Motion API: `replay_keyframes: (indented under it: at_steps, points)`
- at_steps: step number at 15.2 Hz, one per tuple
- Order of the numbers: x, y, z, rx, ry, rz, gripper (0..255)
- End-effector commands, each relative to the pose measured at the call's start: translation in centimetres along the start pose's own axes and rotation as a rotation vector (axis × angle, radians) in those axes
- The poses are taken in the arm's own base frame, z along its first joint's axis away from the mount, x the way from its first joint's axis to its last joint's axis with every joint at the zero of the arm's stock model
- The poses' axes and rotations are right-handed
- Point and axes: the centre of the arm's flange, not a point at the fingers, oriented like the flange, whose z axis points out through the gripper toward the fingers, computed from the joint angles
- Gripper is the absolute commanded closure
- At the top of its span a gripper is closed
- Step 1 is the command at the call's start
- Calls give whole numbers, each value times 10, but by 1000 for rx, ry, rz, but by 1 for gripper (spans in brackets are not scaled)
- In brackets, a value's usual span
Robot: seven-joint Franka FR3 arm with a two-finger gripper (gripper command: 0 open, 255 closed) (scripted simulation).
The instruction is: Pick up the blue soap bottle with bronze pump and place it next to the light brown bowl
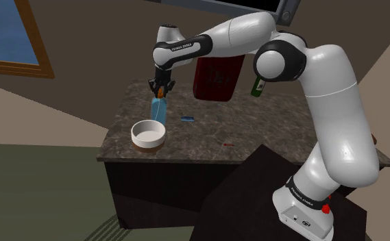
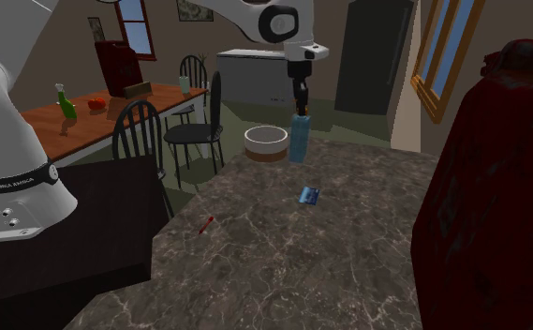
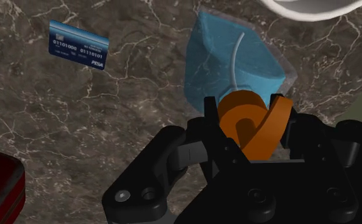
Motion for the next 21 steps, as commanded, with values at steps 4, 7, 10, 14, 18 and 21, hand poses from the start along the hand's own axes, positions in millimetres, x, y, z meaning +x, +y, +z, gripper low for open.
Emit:
replay_keyframes:
  at_steps: [4, 7, 10, 14, 18, 21]
  points:
    - [-1, 2, 3, 1, 1, 0, 255]
    - [-1, 2, 3, 1, 1, 0, 0]
    - [-1, 2, 2, 1, 1, 0, 0]
    - [-1, 2, -24, 1, 1, 0, 0]
    - [-1, 2, -47, 1, 1, 0, 0]
    - [-1, 2, -47, 1, 1, 0, 0]
